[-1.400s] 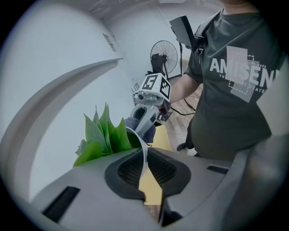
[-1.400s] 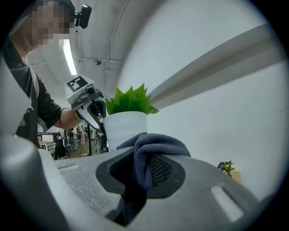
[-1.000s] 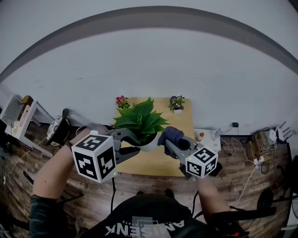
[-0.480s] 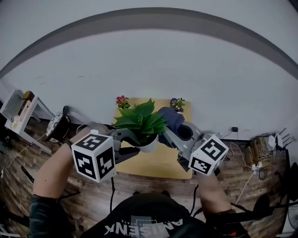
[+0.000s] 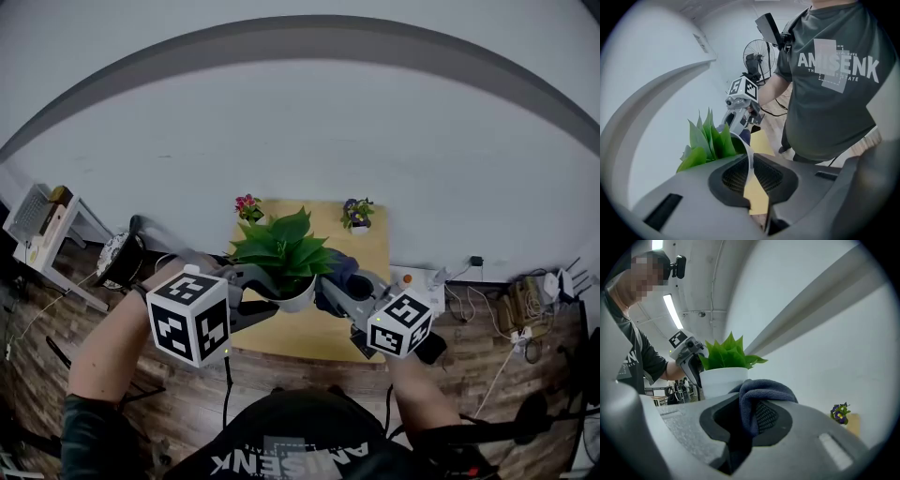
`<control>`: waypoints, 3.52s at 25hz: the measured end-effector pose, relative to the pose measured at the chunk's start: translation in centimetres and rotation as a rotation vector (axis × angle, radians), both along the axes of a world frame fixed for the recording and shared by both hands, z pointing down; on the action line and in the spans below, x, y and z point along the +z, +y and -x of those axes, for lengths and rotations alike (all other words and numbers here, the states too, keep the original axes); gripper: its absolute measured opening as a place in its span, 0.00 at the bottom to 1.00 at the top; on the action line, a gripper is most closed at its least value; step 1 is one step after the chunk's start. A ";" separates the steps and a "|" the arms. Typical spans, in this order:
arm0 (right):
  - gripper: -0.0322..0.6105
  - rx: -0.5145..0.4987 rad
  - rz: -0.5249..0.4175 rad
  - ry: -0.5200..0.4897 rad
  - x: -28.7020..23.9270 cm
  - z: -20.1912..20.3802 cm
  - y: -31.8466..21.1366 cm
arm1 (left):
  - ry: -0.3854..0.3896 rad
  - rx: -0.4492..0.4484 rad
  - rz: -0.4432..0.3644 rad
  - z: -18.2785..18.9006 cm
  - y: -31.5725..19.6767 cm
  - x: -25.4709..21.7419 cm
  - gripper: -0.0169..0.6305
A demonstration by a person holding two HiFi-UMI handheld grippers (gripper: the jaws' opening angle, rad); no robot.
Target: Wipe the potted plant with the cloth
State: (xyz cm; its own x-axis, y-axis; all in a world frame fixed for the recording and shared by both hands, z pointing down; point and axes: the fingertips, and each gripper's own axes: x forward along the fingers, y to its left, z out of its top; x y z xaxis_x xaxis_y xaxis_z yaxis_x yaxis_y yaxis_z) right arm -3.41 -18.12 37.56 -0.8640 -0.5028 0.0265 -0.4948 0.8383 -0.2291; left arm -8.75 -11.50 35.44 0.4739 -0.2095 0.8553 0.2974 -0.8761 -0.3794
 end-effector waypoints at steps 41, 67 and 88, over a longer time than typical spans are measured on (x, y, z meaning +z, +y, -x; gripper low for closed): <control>0.13 -0.163 0.006 -0.058 -2.7 1.1 -3.1 | 0.007 0.111 -0.018 0.3 0.6 -0.7 0.07; 0.13 -0.398 -0.069 -0.126 -5.1 0.4 -1.3 | -0.014 0.228 -0.037 -1.4 5.2 -0.9 0.07; 0.13 -0.644 0.024 -0.092 -1.0 2.8 0.7 | -0.019 0.220 -0.046 -1.4 5.5 -1.5 0.07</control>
State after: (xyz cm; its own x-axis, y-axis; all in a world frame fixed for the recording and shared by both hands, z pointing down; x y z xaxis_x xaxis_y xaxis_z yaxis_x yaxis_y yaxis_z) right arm -6.16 -17.37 36.54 -0.9915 0.1168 -0.0569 0.1279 0.9546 -0.2692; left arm -7.31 -5.97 33.93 0.4964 -0.1423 0.8564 0.4868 -0.7711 -0.4103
